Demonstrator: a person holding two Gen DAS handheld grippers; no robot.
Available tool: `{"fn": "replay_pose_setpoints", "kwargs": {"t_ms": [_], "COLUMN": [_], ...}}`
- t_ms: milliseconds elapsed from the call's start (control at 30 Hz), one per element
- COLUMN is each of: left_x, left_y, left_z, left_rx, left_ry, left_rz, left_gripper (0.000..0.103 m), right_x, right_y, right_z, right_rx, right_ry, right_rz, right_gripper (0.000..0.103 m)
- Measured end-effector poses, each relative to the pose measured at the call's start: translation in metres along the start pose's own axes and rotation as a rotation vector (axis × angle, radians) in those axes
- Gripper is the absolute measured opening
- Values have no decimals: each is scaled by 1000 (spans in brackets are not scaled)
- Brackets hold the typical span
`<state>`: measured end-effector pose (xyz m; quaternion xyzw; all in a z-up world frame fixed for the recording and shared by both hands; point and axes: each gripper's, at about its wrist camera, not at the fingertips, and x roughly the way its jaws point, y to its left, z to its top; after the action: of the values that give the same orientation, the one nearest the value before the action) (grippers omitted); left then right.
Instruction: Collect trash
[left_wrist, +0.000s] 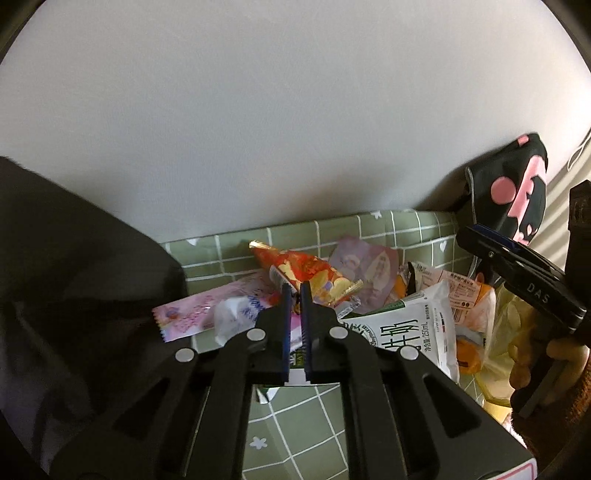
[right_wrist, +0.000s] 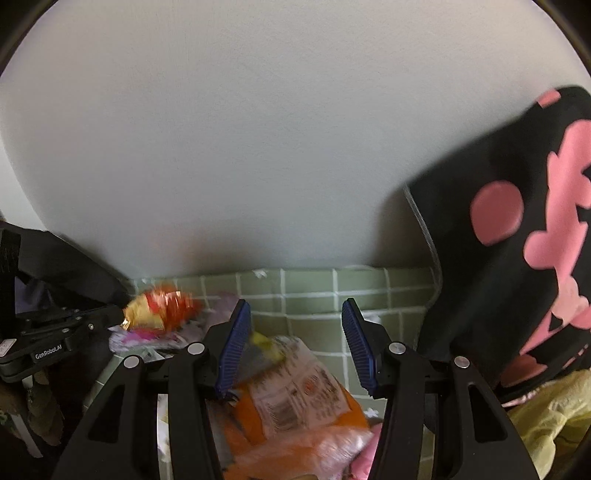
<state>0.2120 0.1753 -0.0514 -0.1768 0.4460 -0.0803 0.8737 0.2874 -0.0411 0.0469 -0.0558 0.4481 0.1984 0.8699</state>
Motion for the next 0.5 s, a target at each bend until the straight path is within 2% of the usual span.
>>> {"fn": "replay_pose_setpoints", "kwargs": {"t_ms": [200, 300, 500], "left_x": [-7, -11, -7], "left_y": [9, 19, 34], "left_z": [1, 1, 5], "left_rx": [-19, -31, -64], "left_ry": [-20, -23, -6], "left_rz": [-18, -22, -41], "left_gripper": [4, 4, 6], "right_x": [17, 29, 22], "right_y": [21, 31, 49], "right_z": [10, 9, -23], "right_rx": [-24, -27, -94], "right_ry": [27, 79, 145], "right_rz": [76, 108, 164], "right_gripper": [49, 49, 49]}}
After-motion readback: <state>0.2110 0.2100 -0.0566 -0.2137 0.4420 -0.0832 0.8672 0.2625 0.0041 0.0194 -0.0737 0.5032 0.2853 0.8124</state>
